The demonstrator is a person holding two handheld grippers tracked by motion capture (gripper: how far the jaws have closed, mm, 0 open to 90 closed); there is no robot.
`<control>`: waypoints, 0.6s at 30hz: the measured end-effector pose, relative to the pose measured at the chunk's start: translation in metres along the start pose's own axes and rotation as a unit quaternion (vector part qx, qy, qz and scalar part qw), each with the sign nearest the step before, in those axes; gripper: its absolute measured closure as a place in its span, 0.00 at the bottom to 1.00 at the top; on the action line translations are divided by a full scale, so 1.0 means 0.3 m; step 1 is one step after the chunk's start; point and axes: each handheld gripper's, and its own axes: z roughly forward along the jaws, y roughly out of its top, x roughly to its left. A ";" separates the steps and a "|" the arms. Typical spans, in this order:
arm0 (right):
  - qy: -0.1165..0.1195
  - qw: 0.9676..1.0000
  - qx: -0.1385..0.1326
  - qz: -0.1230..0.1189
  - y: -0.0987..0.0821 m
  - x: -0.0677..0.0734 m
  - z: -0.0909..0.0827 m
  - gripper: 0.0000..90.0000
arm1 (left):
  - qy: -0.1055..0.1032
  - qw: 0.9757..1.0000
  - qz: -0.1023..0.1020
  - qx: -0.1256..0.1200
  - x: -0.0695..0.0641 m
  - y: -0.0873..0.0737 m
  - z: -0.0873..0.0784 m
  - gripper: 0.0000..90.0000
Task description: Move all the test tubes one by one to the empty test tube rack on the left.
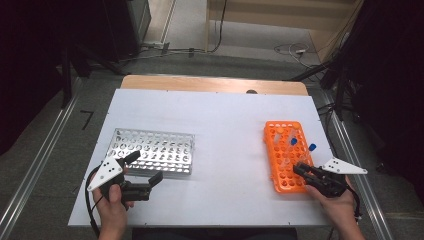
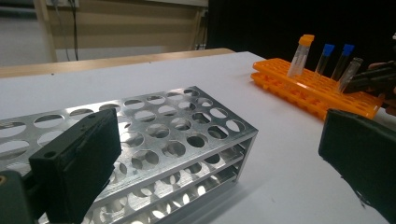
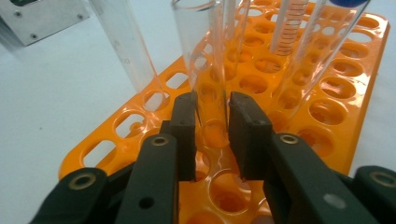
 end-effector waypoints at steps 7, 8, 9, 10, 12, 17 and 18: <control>0.001 1.000 -0.001 0.012 0.009 -0.004 -0.006 0.83 | -0.005 1.000 0.006 0.004 -0.011 0.000 0.008 0.00; 0.003 1.000 -0.004 0.013 0.013 -0.004 -0.010 0.83 | -0.006 1.000 0.006 0.005 -0.011 0.000 0.009 0.00; 0.004 1.000 -0.007 0.013 0.017 -0.003 -0.015 0.83 | -0.006 1.000 0.006 0.005 -0.011 0.000 0.009 0.00; 0.004 1.000 -0.010 0.014 0.022 -0.002 -0.020 0.83 | -0.006 1.000 0.006 0.005 -0.011 -0.001 0.008 0.00; 0.003 1.000 -0.018 0.016 0.029 -0.001 -0.033 0.83 | -0.006 1.000 0.005 0.005 -0.011 -0.001 0.008 0.00; -0.002 0.999 -0.035 0.019 0.049 -0.001 -0.068 0.83 | -0.006 1.000 0.007 0.005 -0.012 -0.001 0.007 0.00; -0.001 0.999 -0.039 0.019 0.054 0.001 -0.076 0.83 | -0.007 1.000 0.007 0.005 -0.012 -0.001 0.008 0.00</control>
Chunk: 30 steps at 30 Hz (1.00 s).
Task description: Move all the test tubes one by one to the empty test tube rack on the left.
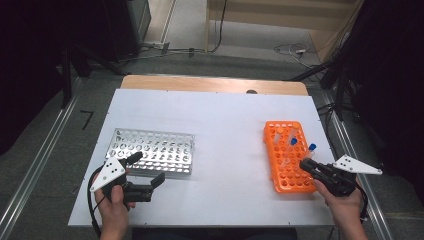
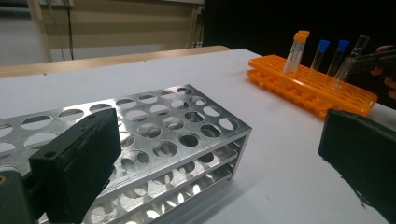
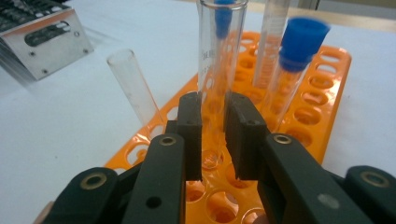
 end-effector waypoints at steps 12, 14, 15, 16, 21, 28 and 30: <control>0.038 0.999 -0.014 -0.012 0.052 0.076 -0.051 0.83 | -0.002 1.000 0.001 -0.001 -0.011 0.004 0.004 0.00; 0.045 0.999 -0.014 -0.013 0.056 0.085 -0.051 0.83 | -0.002 1.000 0.000 -0.001 -0.015 0.005 0.005 0.00; 0.050 0.999 -0.014 -0.016 0.060 0.095 -0.051 0.83 | -0.002 1.000 0.000 0.000 -0.018 0.007 0.006 0.00; 0.054 0.998 -0.015 -0.019 0.063 0.106 -0.051 0.83 | -0.003 1.000 -0.002 -0.002 -0.022 0.009 0.008 0.00; 0.084 0.996 -0.012 -0.036 0.082 0.174 -0.025 0.83 | -0.016 1.000 -0.001 0.007 -0.054 0.026 0.029 0.00; 0.107 0.993 -0.007 -0.038 0.096 0.235 0.020 0.83 | -0.038 0.999 0.004 0.014 -0.095 0.057 0.065 0.01; 0.111 0.993 -0.007 -0.042 0.103 0.253 0.034 0.83 | -0.046 0.999 0.003 0.015 -0.112 0.068 0.076 0.01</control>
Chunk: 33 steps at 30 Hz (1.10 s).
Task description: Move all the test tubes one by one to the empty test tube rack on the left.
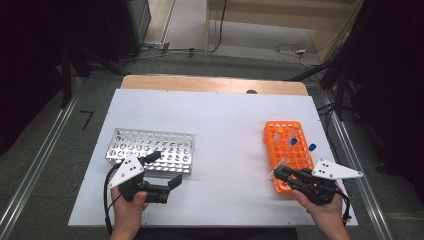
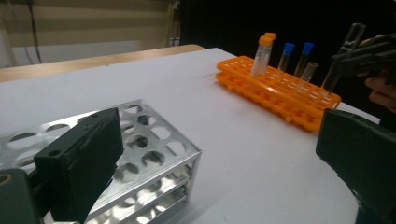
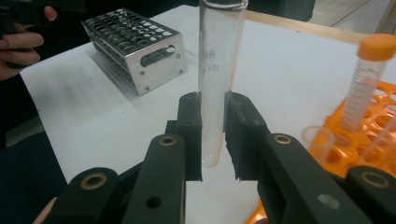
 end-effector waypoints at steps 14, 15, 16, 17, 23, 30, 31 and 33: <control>0.043 0.999 0.017 -0.021 0.056 0.101 0.128 0.83 | -0.035 0.999 0.009 0.031 -0.100 0.077 0.120 0.33; 0.046 0.998 0.018 -0.025 0.060 0.106 0.136 0.83 | -0.041 0.999 0.009 0.034 -0.103 0.083 0.128 0.34; 0.047 0.998 0.021 -0.027 0.064 0.111 0.145 0.83 | -0.049 0.998 0.007 0.034 -0.106 0.089 0.138 0.35; 0.050 0.998 0.023 -0.027 0.068 0.115 0.154 0.83 | -0.052 0.998 0.007 0.036 -0.109 0.095 0.148 0.37; 0.068 0.996 0.035 -0.037 0.086 0.143 0.218 0.83 | -0.074 0.996 0.009 0.042 -0.129 0.125 0.197 0.41; 0.086 0.994 0.042 -0.047 0.084 0.178 0.266 0.83 | -0.117 0.992 0.013 0.048 -0.166 0.127 0.252 0.52; 0.089 0.994 0.044 -0.049 0.083 0.182 0.270 0.83 | -0.122 0.991 0.016 0.050 -0.172 0.125 0.257 0.54; 0.093 0.993 0.048 -0.050 0.080 0.191 0.279 0.83 | -0.140 0.989 0.019 0.053 -0.190 0.119 0.270 0.57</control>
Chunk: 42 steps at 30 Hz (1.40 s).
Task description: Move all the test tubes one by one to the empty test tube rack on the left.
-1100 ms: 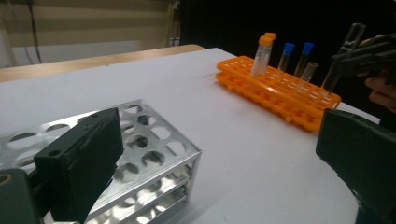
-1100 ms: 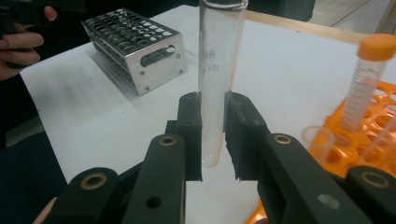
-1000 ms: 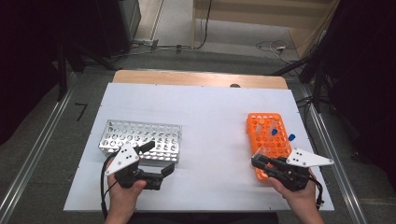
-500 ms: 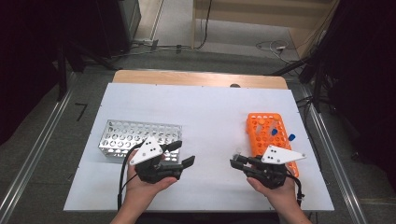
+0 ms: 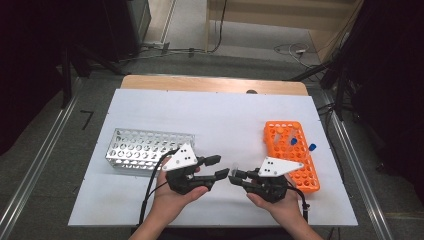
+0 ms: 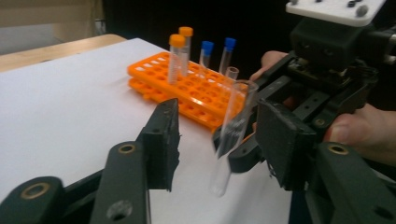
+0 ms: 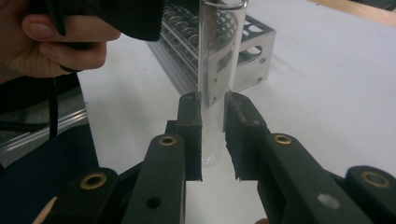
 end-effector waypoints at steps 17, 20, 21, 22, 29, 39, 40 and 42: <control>0.018 1.000 0.017 -0.016 -0.003 0.046 0.032 0.83 | -0.011 0.999 0.022 0.025 -0.036 -0.021 0.051 0.82; 0.019 1.000 0.018 -0.015 -0.004 0.045 0.032 0.83 | -0.008 0.999 0.024 0.026 -0.037 -0.022 0.052 0.83; 0.019 1.000 0.018 -0.015 -0.004 0.045 0.032 0.83 | -0.008 0.999 0.024 0.026 -0.037 -0.022 0.052 0.83; 0.020 1.000 0.017 -0.013 -0.005 0.045 0.032 0.83 | -0.007 0.999 0.025 0.027 -0.037 -0.022 0.052 0.84; 0.025 1.000 0.014 -0.004 -0.009 0.039 0.034 0.82 | 0.002 0.999 0.030 0.025 -0.039 -0.023 0.052 0.85; 0.012 1.000 -0.008 -0.005 -0.007 0.027 -0.011 0.45 | 0.021 1.000 0.021 0.005 -0.003 -0.001 0.019 0.85; 0.007 1.000 -0.013 -0.002 -0.011 0.021 -0.032 0.39 | 0.025 0.999 0.020 0.003 0.003 0.003 0.014 0.85; 0.003 1.000 -0.019 -0.001 -0.018 0.011 -0.054 0.35 | 0.029 0.999 0.018 -0.002 0.018 0.009 0.002 0.85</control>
